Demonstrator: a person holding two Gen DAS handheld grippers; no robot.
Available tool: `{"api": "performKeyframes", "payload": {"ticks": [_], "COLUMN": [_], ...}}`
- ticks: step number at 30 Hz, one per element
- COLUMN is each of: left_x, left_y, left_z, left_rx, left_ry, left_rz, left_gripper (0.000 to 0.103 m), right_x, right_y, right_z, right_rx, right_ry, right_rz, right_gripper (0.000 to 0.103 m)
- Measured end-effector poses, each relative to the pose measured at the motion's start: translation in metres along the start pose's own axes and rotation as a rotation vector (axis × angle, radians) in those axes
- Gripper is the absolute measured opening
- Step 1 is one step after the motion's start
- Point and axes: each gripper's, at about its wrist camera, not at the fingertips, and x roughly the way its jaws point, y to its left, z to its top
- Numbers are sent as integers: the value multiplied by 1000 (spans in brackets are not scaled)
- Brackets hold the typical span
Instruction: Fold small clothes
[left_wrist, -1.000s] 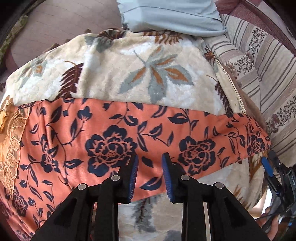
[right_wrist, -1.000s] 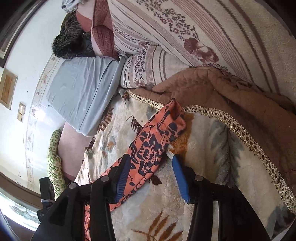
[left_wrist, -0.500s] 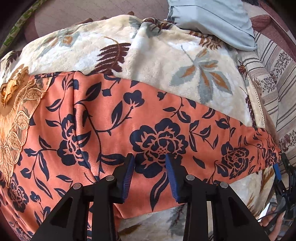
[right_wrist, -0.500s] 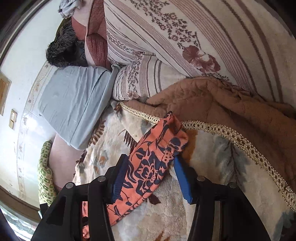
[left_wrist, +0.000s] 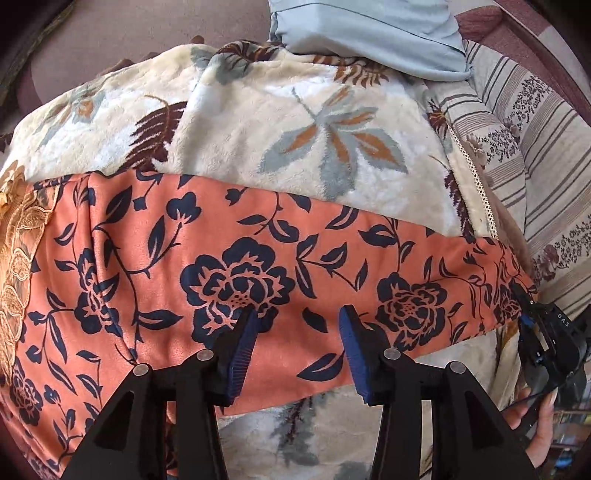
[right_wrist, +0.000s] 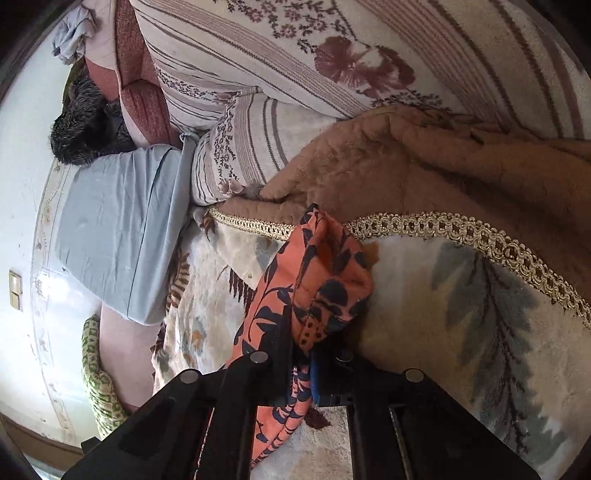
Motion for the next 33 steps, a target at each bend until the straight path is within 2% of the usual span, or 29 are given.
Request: {"api": "performKeyframes", "payload": {"ticks": [3, 4, 6, 7, 8, 11, 14, 17, 20, 21, 23, 24, 25, 27, 28, 29, 30, 31, 33], "left_x": [-10, -14, -24, -27, -30, -43, -61, -77, -80, -79, -70, -66, -67, -67, -64, -60, -57, -56, -56], "left_y": [13, 19, 32, 38, 45, 68, 96, 133, 175, 190, 216, 228, 234, 234, 234, 235, 236, 244, 251], "left_z": [-5, -8, -14, -17, -22, -36, -53, -73, -90, -96, -105, -109, -114, -119, -119, -121, -124, -126, -129], "left_rx": [-19, -36, -66, -78, -90, -127, -155, -172, -205, -231, -307, -344, -370, -374, -366, -370, -388, -423, -444], "left_ry": [-44, -70, -116, -133, -145, -185, -235, -276, -275, -260, -227, -215, -245, -298, -296, -305, -325, -336, -350], "left_rz": [63, 85, 133, 168, 207, 276, 323, 396, 484, 489, 483, 463, 428, 469, 482, 489, 504, 504, 464], "left_gripper": [45, 45, 46, 46, 46, 46, 47, 48, 52, 52, 52, 57, 60, 70, 75, 86, 98, 102, 102], "right_x": [-16, -24, -41, -48, -53, -52, -36, -17, 12, 19, 41, 53, 64, 74, 75, 82, 89, 94, 99], "right_y": [4, 10, 23, 30, 37, 61, 82, 108, 123, 125, 127, 127, 126, 128, 130, 131, 134, 138, 144], "right_z": [-12, -20, -41, -52, -65, -100, -129, -152, -153, -150, -146, -145, -145, -153, -160, -167, -174, -180, -189], "right_rx": [-37, -77, -183, -238, -300, -471, -601, -727, -711, -679, -651, -655, -672, -748, -797, -838, -883, -923, -941], "right_ry": [-22, -41, -107, -130, -142, -102, -14, 21, 57, 52, 68, 75, 86, 65, 48, 76, 97, 96, 51], "right_rz": [-31, -52, -74, -70, -59, -48, -28, -16, -43, -46, -99, -148, -195, -261, -280, -275, -303, -365, -433], "right_gripper": [10, 16, 36, 51, 56, 57, 59, 61, 66, 66, 75, 75, 75, 76, 83, 103, 103, 103, 102]}}
